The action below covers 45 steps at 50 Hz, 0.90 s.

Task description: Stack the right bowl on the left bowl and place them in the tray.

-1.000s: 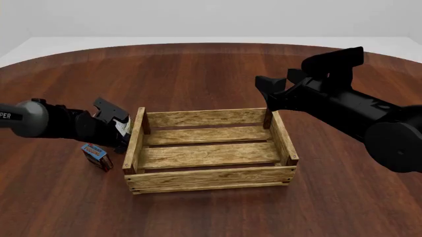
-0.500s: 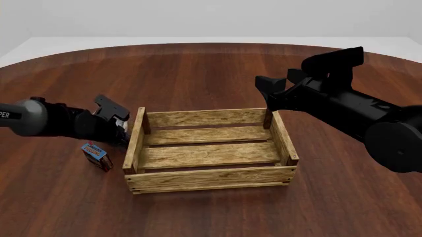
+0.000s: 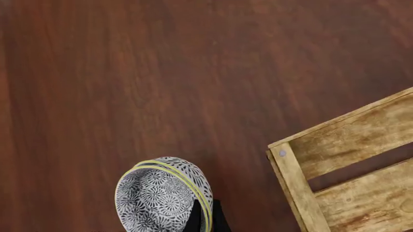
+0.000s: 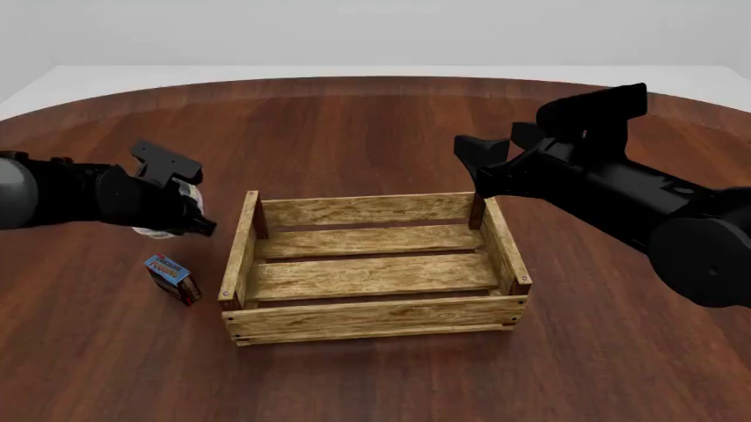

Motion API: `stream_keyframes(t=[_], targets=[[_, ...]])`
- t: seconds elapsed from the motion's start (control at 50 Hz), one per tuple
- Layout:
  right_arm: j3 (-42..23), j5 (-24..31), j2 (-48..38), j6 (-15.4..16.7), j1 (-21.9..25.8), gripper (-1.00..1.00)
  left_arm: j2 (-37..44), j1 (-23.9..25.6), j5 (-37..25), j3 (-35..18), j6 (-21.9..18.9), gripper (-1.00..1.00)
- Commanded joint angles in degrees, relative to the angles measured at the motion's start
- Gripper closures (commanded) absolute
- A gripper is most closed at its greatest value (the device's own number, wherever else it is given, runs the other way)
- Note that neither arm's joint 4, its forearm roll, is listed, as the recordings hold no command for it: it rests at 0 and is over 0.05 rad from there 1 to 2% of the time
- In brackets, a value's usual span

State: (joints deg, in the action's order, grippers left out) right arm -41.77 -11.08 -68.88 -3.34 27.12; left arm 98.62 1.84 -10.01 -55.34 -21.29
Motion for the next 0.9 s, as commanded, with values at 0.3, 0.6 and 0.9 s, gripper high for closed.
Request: stream_keyframes(t=[0.3, 0.6, 0.9], targets=[[0.0, 0.0, 0.1, 0.1, 0.0, -1.0, -13.3, 5.9, -7.8, -4.5, 0.9, 1.0], [0.0, 0.0, 0.1, 0.0, 0.0, -1.0, -15.6, 11.0, -11.3, -7.4, 1.7, 1.0], [0.0, 0.0, 0.1, 0.0, 0.0, -1.0, -15.7, 19.2, -13.5, -9.7, 2.8, 1.0]])
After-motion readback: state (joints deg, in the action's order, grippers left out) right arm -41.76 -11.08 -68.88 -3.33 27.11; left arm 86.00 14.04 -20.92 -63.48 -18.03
